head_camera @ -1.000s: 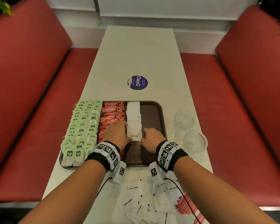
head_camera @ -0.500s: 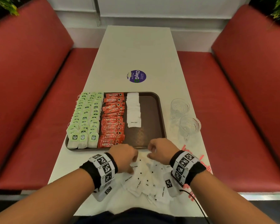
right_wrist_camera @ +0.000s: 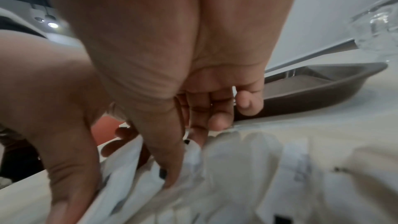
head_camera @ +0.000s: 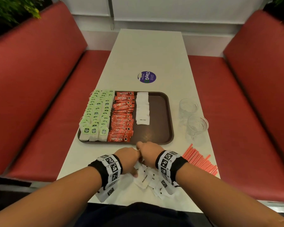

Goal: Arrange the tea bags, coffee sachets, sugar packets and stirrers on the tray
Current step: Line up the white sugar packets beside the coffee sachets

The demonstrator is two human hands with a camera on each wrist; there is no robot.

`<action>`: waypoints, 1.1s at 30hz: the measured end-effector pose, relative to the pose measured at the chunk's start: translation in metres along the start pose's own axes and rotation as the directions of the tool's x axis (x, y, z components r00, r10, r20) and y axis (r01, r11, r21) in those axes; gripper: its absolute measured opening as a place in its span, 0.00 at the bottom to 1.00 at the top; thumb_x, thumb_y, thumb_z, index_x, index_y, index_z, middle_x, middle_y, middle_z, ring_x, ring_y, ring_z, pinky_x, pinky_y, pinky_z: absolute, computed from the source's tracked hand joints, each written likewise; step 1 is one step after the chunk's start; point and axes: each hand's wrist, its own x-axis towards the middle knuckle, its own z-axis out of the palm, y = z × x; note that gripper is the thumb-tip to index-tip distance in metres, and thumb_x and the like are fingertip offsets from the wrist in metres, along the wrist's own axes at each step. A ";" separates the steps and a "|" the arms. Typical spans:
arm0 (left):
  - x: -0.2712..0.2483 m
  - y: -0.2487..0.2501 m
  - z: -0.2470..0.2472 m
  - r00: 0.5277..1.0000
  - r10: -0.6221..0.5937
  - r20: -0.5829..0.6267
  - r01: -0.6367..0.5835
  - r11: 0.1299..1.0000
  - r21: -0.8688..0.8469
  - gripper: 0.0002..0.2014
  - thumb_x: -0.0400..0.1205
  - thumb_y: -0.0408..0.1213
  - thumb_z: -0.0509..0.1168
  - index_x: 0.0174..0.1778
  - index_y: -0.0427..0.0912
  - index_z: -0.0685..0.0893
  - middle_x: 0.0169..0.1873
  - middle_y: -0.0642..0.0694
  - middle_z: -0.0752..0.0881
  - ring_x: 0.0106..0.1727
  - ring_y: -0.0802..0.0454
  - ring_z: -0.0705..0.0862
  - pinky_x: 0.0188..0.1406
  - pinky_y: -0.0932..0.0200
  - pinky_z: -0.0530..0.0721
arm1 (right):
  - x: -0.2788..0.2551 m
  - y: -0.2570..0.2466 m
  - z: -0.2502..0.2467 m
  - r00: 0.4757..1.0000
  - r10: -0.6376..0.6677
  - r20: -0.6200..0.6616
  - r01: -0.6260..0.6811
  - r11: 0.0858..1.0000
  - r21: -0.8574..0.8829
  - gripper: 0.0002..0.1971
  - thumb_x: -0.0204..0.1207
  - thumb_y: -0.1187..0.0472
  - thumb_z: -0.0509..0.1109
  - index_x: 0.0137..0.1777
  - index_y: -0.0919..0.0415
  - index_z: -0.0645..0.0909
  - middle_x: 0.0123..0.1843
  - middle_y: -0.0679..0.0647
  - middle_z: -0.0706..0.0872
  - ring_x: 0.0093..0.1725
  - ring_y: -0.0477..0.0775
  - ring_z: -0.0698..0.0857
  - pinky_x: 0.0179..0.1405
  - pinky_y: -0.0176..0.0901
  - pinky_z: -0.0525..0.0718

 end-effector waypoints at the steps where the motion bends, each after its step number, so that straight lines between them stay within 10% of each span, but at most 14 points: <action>1: -0.001 -0.002 -0.001 1.000 0.009 -0.009 -0.009 1.000 -0.020 0.28 0.72 0.50 0.80 0.65 0.44 0.80 0.57 0.43 0.87 0.56 0.43 0.85 0.50 0.54 0.78 | 0.002 0.001 0.000 1.000 -0.004 0.019 0.004 1.000 -0.009 0.17 0.75 0.62 0.74 0.59 0.60 0.73 0.51 0.60 0.87 0.52 0.64 0.86 0.50 0.58 0.87; 8: -0.003 -0.032 -0.013 0.998 0.032 -0.053 -0.037 0.995 -0.097 0.21 0.75 0.47 0.77 0.62 0.49 0.82 0.55 0.48 0.86 0.56 0.47 0.83 0.48 0.56 0.76 | 0.005 0.007 -0.008 0.985 0.031 0.171 -0.017 0.997 -0.078 0.12 0.78 0.63 0.69 0.60 0.61 0.84 0.54 0.58 0.88 0.52 0.61 0.87 0.52 0.51 0.88; 13: -0.005 -0.055 -0.028 0.961 -0.038 -0.272 -0.035 0.966 -0.257 0.08 0.81 0.49 0.70 0.52 0.52 0.80 0.45 0.56 0.80 0.49 0.54 0.79 0.46 0.59 0.74 | -0.001 0.026 -0.024 0.999 0.044 -0.004 -0.041 0.966 0.255 0.11 0.78 0.59 0.67 0.35 0.54 0.71 0.36 0.49 0.78 0.39 0.54 0.79 0.34 0.43 0.73; 20: 0.009 -0.056 -0.053 0.874 -0.095 -0.477 -0.140 0.890 -0.434 0.03 0.82 0.43 0.70 0.48 0.57 0.84 0.34 0.62 0.83 0.35 0.66 0.79 0.33 0.67 0.70 | 0.008 0.040 -0.041 0.977 0.149 -0.151 -0.016 0.761 0.648 0.08 0.79 0.61 0.67 0.50 0.53 0.69 0.38 0.50 0.80 0.33 0.50 0.77 0.32 0.42 0.75; 24: 0.022 -0.046 -0.064 0.843 -0.097 -0.529 -0.208 0.848 -0.487 0.02 0.83 0.44 0.69 0.47 0.56 0.82 0.31 0.59 0.83 0.32 0.65 0.80 0.30 0.71 0.70 | 0.019 0.045 -0.046 0.954 0.139 -0.266 0.045 0.810 0.585 0.06 0.80 0.54 0.71 0.47 0.52 0.77 0.39 0.48 0.82 0.36 0.48 0.80 0.34 0.41 0.76; 33: 0.073 -0.055 -0.081 0.833 -0.279 -0.478 -0.011 0.855 -0.519 0.03 0.84 0.43 0.69 0.49 0.53 0.88 0.41 0.57 0.86 0.44 0.57 0.82 0.41 0.63 0.73 | 0.031 0.071 -0.055 0.902 0.348 -0.254 -0.062 0.689 0.723 0.06 0.84 0.59 0.63 0.57 0.57 0.73 0.42 0.50 0.81 0.36 0.49 0.79 0.35 0.41 0.75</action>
